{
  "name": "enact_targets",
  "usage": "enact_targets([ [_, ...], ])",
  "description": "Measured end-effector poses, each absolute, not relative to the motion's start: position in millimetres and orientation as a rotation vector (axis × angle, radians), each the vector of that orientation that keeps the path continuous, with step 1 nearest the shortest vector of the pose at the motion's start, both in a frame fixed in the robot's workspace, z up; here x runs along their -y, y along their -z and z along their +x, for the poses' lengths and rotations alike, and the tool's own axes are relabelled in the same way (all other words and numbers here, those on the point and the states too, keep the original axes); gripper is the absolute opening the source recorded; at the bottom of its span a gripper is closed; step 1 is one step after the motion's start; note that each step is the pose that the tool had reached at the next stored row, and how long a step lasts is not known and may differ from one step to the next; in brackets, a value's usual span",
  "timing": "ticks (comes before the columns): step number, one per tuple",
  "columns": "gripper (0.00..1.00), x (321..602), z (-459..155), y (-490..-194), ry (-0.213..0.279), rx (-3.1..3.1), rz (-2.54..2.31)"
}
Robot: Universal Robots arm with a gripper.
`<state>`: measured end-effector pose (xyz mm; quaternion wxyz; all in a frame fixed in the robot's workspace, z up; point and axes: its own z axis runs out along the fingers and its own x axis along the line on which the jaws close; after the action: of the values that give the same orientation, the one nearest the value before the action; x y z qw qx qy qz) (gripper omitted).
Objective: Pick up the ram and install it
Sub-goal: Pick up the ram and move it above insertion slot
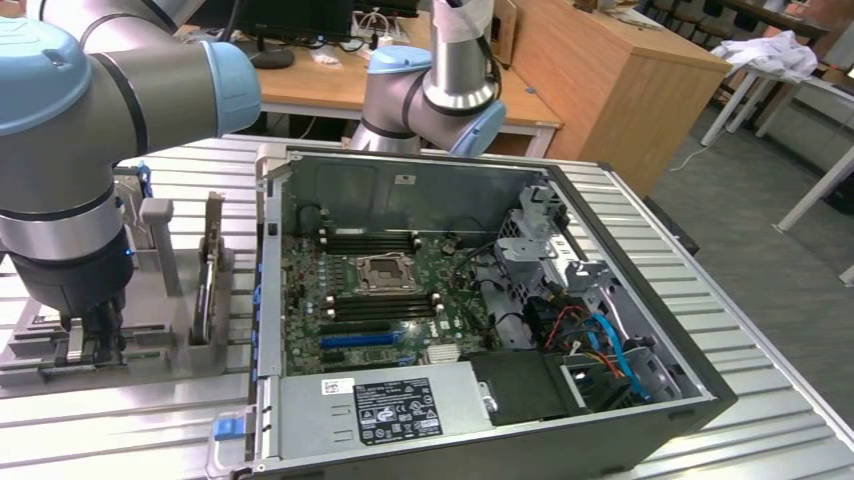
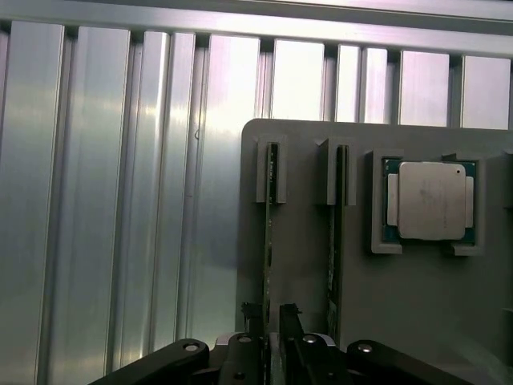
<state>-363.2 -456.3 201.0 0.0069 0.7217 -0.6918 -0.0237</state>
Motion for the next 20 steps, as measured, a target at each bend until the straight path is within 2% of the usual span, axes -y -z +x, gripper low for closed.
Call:
enact_targets([
  [3, 0.21, 456.3, -363.2, -201.0, 0.074, 2.164, 2.257],
  [5, 0.12, 456.3, -363.1, -201.0, 0.074, 2.164, 2.257],
  [20, 0.12, 456.2, -363.1, -200.8, 0.074, 2.184, 2.239],
])
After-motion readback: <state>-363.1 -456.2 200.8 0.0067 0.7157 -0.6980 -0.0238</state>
